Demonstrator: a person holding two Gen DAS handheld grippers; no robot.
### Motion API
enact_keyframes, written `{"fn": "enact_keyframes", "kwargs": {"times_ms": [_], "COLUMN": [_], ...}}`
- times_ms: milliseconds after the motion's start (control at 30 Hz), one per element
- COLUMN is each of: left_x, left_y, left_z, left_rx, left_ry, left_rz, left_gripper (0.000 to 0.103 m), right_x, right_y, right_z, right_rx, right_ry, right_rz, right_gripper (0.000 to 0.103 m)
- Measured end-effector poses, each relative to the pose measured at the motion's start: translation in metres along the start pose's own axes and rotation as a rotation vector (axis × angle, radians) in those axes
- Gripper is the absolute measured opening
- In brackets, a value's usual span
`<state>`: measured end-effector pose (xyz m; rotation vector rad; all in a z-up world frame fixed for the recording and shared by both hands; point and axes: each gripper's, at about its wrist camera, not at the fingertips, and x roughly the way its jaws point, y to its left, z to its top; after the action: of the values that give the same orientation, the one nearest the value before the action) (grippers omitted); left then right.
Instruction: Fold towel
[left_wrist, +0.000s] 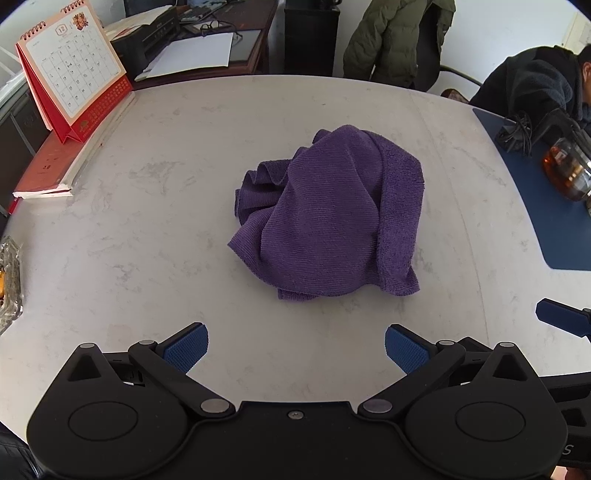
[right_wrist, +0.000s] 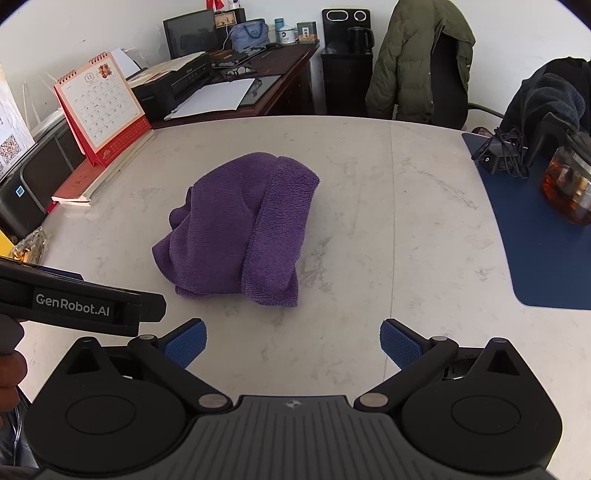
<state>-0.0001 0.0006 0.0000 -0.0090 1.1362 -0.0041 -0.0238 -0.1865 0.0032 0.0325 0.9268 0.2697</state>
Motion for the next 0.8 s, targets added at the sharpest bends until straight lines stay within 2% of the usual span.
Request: {"fn": "enact_keyframes", "kwargs": {"times_ms": [800], "left_x": [-0.001], "left_y": [0.001], "left_z": [0.001], "left_rx": [-0.017], "left_ry": [0.002], "left_rz": [0.023], "left_gripper": [0.102], "right_x": [0.012], "right_y": [-0.007], "right_z": [0.017], "right_rx": [0.015], "right_ry": [0.023], "right_rz": [0.012], "right_gripper": [0.103]}}
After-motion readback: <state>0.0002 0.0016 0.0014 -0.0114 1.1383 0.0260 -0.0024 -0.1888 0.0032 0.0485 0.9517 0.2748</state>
